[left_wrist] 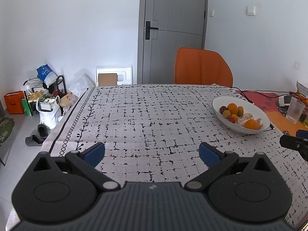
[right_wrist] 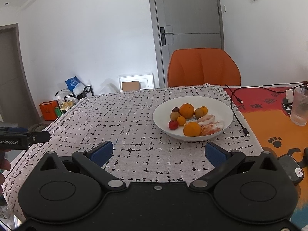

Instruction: Organize fruits

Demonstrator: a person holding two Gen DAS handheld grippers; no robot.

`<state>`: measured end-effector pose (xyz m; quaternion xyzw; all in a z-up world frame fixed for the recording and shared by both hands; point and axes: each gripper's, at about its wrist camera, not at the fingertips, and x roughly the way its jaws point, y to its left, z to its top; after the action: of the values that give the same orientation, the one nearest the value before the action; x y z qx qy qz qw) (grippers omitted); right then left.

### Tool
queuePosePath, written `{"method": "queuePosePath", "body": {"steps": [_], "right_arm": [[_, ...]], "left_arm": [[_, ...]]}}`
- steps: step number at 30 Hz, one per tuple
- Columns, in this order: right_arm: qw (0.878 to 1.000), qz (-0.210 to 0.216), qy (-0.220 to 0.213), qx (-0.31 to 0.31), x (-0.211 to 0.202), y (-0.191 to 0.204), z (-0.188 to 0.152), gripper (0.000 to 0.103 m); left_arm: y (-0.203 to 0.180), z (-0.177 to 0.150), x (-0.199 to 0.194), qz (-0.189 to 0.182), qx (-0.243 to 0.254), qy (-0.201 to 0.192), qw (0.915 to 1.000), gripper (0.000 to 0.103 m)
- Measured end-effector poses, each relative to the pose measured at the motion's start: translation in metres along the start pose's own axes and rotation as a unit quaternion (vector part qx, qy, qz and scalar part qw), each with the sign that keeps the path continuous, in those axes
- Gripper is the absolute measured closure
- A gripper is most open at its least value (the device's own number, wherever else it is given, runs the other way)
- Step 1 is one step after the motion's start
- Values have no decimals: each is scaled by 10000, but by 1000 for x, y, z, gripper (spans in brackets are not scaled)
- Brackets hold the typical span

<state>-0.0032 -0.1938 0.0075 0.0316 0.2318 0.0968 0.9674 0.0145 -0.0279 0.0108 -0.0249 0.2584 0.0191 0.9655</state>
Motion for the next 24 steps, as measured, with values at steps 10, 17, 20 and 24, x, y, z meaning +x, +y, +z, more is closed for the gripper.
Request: {"method": "queuePosePath", "body": {"steps": [10, 17, 20, 24], "right_arm": [[9999, 96, -5, 84, -1, 1, 0, 0], [9999, 80, 1, 76, 0, 1, 0, 0], [9999, 83, 6, 66, 0, 2, 0, 0], [9999, 109, 9, 125, -1, 1, 1, 0]], "left_arm": [[4, 2, -4, 33, -28, -32, 10000, 0], [4, 1, -4, 31, -29, -41, 10000, 0], [5, 2, -4, 38, -30, -43, 10000, 0], [5, 2, -4, 36, -37, -42, 10000, 0]]}}
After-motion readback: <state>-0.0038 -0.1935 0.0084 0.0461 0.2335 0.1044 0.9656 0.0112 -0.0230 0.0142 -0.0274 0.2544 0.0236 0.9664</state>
